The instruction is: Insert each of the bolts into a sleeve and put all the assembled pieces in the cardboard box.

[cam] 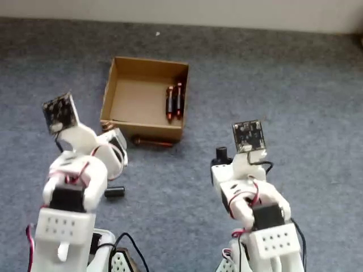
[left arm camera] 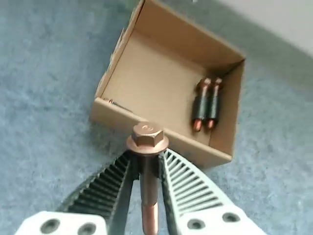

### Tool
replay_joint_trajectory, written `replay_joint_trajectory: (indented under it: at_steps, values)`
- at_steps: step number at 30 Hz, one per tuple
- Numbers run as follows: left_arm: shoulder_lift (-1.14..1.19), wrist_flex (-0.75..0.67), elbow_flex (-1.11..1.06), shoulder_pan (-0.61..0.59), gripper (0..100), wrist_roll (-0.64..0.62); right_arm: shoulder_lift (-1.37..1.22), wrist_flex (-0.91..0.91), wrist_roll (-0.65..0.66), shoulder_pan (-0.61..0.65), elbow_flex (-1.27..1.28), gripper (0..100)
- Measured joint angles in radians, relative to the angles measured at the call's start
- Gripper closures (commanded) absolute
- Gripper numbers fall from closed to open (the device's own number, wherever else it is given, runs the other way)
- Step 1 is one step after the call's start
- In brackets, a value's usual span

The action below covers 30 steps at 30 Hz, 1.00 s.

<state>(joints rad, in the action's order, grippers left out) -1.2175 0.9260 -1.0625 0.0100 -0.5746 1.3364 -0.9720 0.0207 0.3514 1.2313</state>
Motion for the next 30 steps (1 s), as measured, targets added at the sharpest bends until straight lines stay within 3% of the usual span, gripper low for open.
replay_joint_trajectory:
  at_steps: [5,12,16,30]
  values:
    - [-0.206,-0.003,-0.046,0.003,99,0.0,0.078,-0.002,0.0,0.095,0.0,99.4]
    - [-0.443,-0.003,-0.077,0.114,99,0.0,0.094,-0.002,0.002,0.253,0.0,99.4]
    - [-0.551,-0.003,-0.077,0.17,99,0.0,0.11,0.006,0.081,0.331,0.0,99.4]
    - [-0.594,-0.003,-0.077,0.336,99,0.0,0.176,0.006,0.229,0.491,0.0,99.4]
